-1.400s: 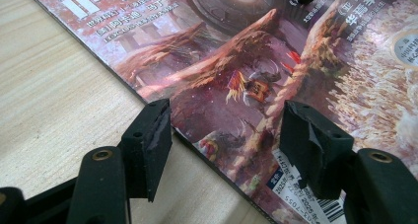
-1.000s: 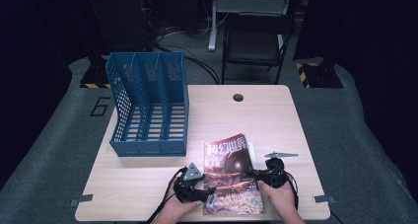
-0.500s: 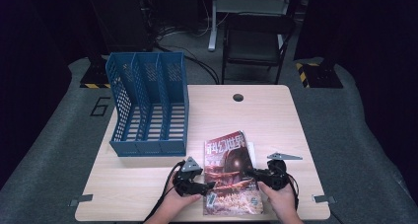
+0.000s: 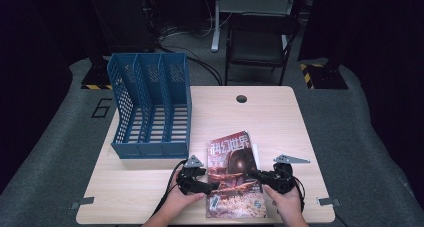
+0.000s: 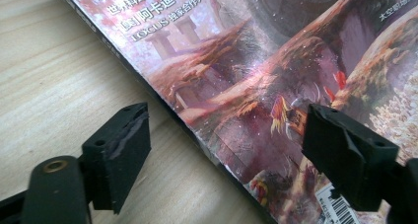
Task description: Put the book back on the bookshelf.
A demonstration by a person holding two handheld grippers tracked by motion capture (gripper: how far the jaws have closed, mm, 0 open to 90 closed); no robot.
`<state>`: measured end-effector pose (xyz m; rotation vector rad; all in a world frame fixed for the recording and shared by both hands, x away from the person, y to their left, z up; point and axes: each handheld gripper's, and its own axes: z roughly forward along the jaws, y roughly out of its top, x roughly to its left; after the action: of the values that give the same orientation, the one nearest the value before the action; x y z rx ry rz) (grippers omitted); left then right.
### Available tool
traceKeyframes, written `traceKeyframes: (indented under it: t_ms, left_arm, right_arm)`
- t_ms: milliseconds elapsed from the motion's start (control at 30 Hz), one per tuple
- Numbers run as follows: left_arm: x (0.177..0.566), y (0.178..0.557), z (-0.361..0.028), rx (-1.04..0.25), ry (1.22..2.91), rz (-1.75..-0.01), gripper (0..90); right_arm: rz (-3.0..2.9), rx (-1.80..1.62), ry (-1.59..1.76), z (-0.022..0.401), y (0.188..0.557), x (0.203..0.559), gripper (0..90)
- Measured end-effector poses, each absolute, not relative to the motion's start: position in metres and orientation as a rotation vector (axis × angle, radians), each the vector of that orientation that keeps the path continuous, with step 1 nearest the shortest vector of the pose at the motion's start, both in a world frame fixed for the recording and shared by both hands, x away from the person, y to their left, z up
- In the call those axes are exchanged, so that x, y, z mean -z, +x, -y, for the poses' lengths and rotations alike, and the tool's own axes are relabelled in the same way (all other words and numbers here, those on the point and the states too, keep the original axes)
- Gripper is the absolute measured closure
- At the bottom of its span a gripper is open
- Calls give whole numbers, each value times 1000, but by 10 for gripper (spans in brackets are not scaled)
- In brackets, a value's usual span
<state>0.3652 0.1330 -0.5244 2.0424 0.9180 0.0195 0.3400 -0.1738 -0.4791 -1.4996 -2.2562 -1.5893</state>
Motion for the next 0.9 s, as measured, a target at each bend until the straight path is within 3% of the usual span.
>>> traceKeyframes:
  t_ms: [600, 900]
  left_arm:
    - [526, 381, -115, 121, 2035, -840, 95]
    - [525, 385, -108, 129, 2042, -832, 73]
  right_arm:
    - [2290, 1720, -1387, 175, 335, 468, 876]
    - [2299, 1749, -1360, 173, 332, 465, 876]
